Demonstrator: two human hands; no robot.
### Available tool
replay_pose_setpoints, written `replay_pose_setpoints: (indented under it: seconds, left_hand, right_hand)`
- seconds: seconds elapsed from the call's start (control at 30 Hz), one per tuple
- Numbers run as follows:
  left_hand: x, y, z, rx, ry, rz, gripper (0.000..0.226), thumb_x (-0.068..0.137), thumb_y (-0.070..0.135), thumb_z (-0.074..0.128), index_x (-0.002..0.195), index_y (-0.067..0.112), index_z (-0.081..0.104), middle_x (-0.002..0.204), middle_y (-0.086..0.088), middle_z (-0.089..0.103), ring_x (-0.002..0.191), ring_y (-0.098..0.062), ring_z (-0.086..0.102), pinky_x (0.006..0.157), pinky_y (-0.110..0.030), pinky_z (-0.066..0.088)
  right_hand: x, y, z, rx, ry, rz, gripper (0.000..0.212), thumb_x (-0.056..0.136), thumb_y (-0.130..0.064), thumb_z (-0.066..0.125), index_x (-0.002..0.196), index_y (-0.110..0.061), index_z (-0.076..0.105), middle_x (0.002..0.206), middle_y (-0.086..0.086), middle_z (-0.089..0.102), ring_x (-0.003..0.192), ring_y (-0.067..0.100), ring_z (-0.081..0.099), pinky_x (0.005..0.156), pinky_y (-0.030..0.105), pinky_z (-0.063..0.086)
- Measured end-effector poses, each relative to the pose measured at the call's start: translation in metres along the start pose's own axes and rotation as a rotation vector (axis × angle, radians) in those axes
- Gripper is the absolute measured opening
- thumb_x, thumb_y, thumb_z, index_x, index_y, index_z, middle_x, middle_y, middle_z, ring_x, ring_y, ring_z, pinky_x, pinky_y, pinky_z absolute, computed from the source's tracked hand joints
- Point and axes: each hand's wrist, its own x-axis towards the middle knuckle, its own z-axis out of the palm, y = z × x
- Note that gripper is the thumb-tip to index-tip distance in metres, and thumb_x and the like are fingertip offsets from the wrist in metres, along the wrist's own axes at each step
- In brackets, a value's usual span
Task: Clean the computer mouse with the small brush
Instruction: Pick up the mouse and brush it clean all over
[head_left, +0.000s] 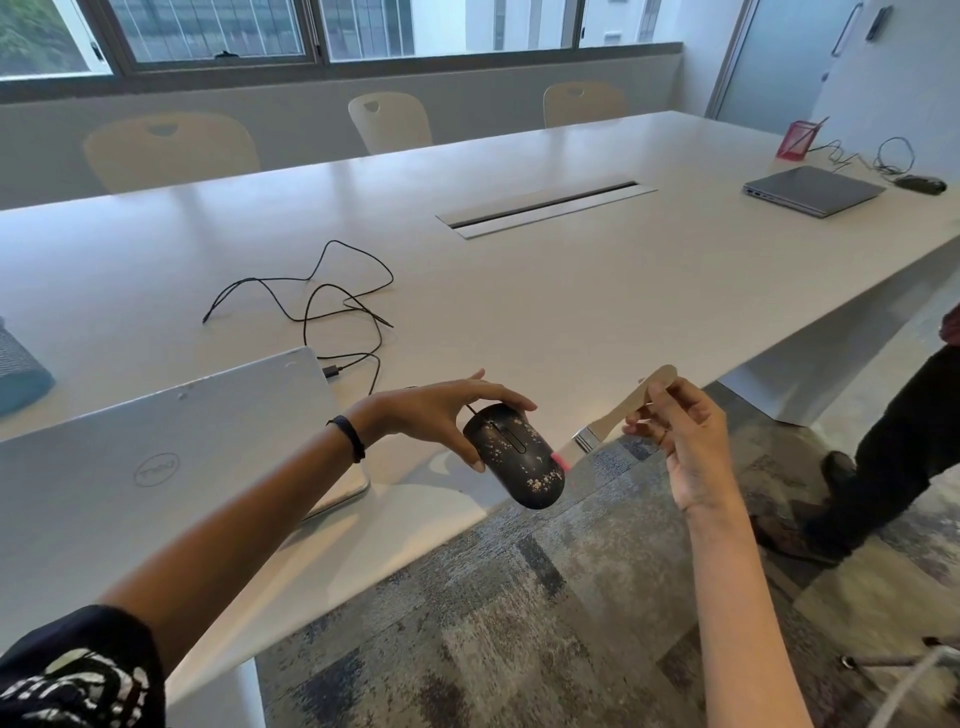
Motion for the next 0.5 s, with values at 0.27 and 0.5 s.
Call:
replay_pose_setpoints:
  seconds: [0.27,0.5]
  left_hand:
    - [0.0026,0.0006,0.0012,0.004,-0.001,-0.002,0.074,0.071,0.016,0.081,0.133,0.028,0.044,0.131,0.012,0.052,0.130,0.001,0.039,0.118,-0.043,-0.009]
    - [0.0043,0.0028,-0.0002,-0.018,-0.006,0.020,0.071,0.071,0.015,0.081,0.129,0.033,0.045,0.129,0.019,0.051,0.130,0.003,0.038,0.118,-0.043,-0.010]
  right_hand:
    - [-0.0016,-0.0002,0.0030,-0.008,0.026,-0.006,0.011,0.090,-0.011,0.062,0.084,-0.016,0.069,0.067,-0.005,0.070,0.056,0.009,0.065,0.054,0.021,0.055]
    - [-0.0014,0.0001,0.0036,-0.003,0.039,-0.016,0.020,0.092,-0.009,0.060,0.079,-0.020,0.069,0.064,-0.006,0.069,0.053,0.008,0.064,0.053,0.021,0.055]
